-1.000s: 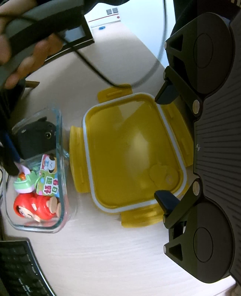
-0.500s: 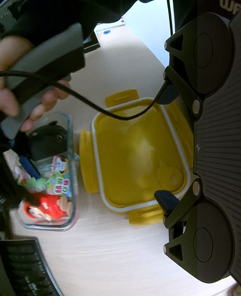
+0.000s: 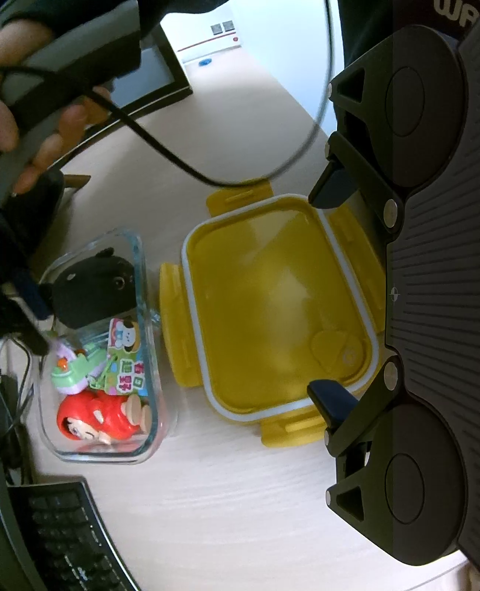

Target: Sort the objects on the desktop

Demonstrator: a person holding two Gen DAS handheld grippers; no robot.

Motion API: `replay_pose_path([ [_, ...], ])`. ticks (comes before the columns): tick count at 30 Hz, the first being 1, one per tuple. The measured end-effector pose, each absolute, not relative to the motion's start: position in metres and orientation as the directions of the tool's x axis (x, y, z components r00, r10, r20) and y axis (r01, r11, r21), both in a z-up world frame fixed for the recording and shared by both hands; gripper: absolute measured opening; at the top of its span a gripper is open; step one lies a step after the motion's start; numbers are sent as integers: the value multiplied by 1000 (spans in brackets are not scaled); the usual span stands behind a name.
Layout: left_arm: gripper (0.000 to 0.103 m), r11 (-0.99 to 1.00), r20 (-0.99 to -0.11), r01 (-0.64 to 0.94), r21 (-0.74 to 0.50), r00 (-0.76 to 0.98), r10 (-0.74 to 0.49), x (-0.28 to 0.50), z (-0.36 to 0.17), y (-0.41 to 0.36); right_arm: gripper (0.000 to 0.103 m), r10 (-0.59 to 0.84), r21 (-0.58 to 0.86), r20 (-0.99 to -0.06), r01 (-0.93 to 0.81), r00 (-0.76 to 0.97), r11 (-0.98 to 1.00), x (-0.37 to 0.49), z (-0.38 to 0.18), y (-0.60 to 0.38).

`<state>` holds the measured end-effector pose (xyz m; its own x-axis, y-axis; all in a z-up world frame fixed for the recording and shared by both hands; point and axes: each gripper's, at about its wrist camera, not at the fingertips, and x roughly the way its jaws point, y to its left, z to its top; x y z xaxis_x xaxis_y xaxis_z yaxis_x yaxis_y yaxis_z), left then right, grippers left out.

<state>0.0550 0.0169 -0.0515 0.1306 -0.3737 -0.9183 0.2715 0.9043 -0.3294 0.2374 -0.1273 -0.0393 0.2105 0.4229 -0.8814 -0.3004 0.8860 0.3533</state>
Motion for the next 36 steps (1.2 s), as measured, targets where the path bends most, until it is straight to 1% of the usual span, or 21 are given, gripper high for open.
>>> replay_pose_path([
  [3, 101, 906, -919, 262, -332, 128, -373, 55, -53, 17, 33, 403, 297, -871, -352, 282, 888, 235, -27, -123],
  [5, 101, 904, -918, 265, -335, 126, -377, 55, -53, 16, 41, 395, 262, -866, -395, 306, 880, 233, -25, -116],
  [6, 101, 904, -917, 265, -337, 125, -378, 55, -54, 16, 50, 379, 222, -869, -435, 318, 873, 231, -25, -109],
  [10, 101, 904, -917, 259, -340, 121, -380, 54, -55, 17, 51, 336, 75, -881, -603, 334, 794, 209, -38, -77],
  [13, 101, 906, -918, 250, -340, 121, -378, 54, -57, 19, 52, 283, -13, -893, -649, 350, 760, 204, -57, -59],
  [15, 101, 908, -918, 244, -341, 121, -377, 54, -57, 20, 58, 253, -45, -902, -658, 351, 751, 210, -68, -57],
  [16, 101, 909, -918, 241, -341, 122, -377, 54, -58, 21, 57, 240, -48, -910, -659, 339, 750, 214, -75, -58],
  [17, 101, 909, -919, 239, -341, 122, -376, 54, -58, 21, 51, 244, -20, -920, -658, 308, 753, 219, -80, -61],
  [18, 101, 910, -919, 236, -341, 122, -376, 54, -59, 22, 50, 275, 30, -919, -645, 283, 763, 222, -81, -68],
  [20, 101, 912, -919, 223, -344, 120, -376, 55, -60, 24, 50, 322, 71, -904, -645, 280, 760, 221, -75, -79],
  [22, 101, 913, -920, 213, -348, 112, -377, 57, -63, 24, 50, 357, 51, -885, -701, 298, 712, 212, -67, -84],
  [25, 101, 912, -922, 226, -343, 105, -373, 59, -63, 21, 50, 378, -81, -863, -829, 337, 553, 184, -58, -78],
  [28, 101, 908, -924, 249, -337, 99, -370, 59, -62, 16, 50, 390, -235, -849, -917, 355, 322, 154, -60, -69],
  [29, 101, 908, -925, 256, -332, 99, -367, 59, -62, 14, 50, 381, -257, -853, -922, 357, 289, 150, -61, -68],
  [31, 101, 910, -928, 261, -321, 104, -358, 57, -60, 15, 52, 360, -258, -861, -918, 359, 300, 151, -56, -70],
  [32, 101, 912, -928, 256, -321, 106, -356, 57, -60, 17, 54, 363, -230, -863, -913, 352, 338, 156, -50, -75],
  [34, 101, 915, -928, 235, -327, 103, -358, 58, -63, 21, 75, 382, -145, -861, -883, 335, 446, 168, -34, -91],
  [35, 101, 917, -928, 225, -330, 102, -359, 59, -64, 22, 78, 401, -107, -851, -859, 339, 501, 174, -25, -100],
  [36, 101, 917, -928, 220, -332, 100, -359, 59, -65, 23, 78, 417, -69, -839, -829, 349, 554, 180, -16, -110],
])
